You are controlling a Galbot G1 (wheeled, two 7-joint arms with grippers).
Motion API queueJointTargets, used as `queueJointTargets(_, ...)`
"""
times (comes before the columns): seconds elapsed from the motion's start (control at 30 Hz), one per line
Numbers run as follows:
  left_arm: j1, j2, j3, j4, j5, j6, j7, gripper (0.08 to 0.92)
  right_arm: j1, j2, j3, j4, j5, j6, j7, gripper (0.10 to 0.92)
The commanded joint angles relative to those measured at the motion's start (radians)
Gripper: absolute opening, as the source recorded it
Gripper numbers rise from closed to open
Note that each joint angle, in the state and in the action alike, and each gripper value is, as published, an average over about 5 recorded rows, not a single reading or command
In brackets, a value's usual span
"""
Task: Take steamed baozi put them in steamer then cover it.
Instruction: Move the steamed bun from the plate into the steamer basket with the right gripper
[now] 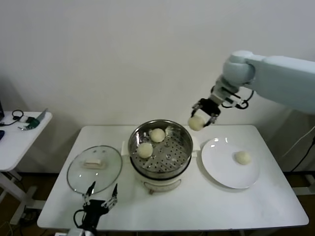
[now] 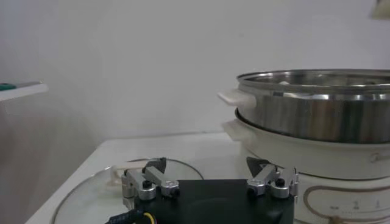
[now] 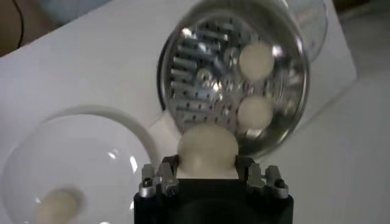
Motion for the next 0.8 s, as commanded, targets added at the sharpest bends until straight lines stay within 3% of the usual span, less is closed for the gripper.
queueJointTargets(0.03, 0.003, 0.001, -0.005, -0.006, -0.004, -0.002, 0.000, 0.823, -0.061, 0.128, -0.023, 0.248, -0.177, 0.103, 0.077, 0.628)
queueJointTargets(0.23, 0.007, 0.000, -0.013, -0.011, -0.010, -0.001, -0.001, 0.823, -0.223, 0.167, -0.012, 0.125, -0.341, 0.116, 0.130, 0.628)
queueJointTargets(0.8, 0.002, -0.008, -0.010, -0.003, -0.007, -0.001, -0.003, 0.823, -0.390, 0.206, 0.074, -0.036, -0.471, 0.077, 0.215, 0.623)
